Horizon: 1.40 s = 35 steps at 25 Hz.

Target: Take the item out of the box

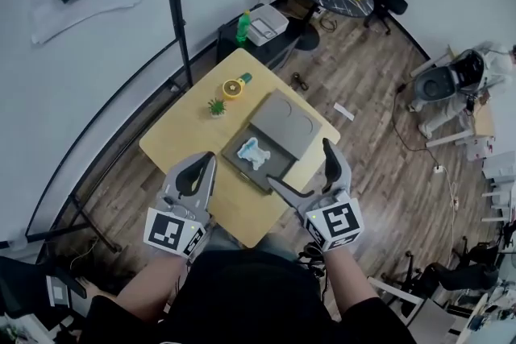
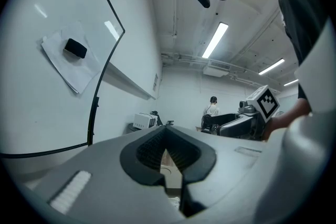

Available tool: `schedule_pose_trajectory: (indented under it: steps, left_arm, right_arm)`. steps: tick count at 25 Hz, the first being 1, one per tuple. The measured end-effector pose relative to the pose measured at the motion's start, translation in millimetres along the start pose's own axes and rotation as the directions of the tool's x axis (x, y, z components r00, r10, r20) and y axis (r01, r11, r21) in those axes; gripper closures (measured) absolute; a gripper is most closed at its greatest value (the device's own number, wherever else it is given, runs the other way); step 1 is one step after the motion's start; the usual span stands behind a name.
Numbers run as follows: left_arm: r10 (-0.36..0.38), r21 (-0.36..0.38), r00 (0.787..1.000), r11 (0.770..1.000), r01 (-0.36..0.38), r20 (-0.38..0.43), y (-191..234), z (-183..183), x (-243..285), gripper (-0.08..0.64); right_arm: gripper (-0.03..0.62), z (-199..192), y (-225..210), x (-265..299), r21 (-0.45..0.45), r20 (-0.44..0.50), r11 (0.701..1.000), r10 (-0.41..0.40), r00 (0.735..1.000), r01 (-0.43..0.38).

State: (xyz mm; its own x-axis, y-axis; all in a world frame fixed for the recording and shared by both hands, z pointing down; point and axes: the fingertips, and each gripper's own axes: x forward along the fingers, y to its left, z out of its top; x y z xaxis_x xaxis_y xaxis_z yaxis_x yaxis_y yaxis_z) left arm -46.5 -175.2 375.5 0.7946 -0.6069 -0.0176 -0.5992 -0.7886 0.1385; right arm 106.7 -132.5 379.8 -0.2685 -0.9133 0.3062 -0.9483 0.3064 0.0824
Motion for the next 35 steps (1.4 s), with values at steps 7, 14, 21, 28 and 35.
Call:
schedule_pose_trajectory:
  steps: [7,14,21,28,35]
  left_arm:
    - [0.029,0.01,1.0,1.0,-0.029,-0.001,-3.3,-2.5,25.0,0.561]
    - [0.078,-0.001,0.997,0.997,-0.078,-0.015,-3.4,-7.9,42.0,0.561]
    - [0.11,-0.011,0.993,0.994,-0.111,-0.029,4.9,-18.2,53.6,0.561]
    - [0.14,-0.024,0.989,0.99,-0.142,-0.049,12.7,-29.5,52.3,0.561]
    - [0.148,-0.044,0.987,0.988,-0.151,-0.061,13.2,-41.9,51.4,0.561]
  right_arm:
    - [-0.002,-9.9,-19.0,23.7,0.001,-0.032,0.998,0.068,0.997,-0.068]
    - [0.0,-24.1,-23.4,59.7,-0.008,-0.131,0.983,0.181,0.975,-0.184]
    - [0.003,-53.3,-26.7,94.0,-0.033,-0.21,0.969,0.233,0.949,-0.245]
    - [0.003,-103.4,-20.5,126.4,-0.044,-0.37,0.949,0.275,0.888,-0.312]
    - [0.005,-153.0,-15.0,149.7,-0.033,-0.5,0.935,0.29,0.816,-0.353]
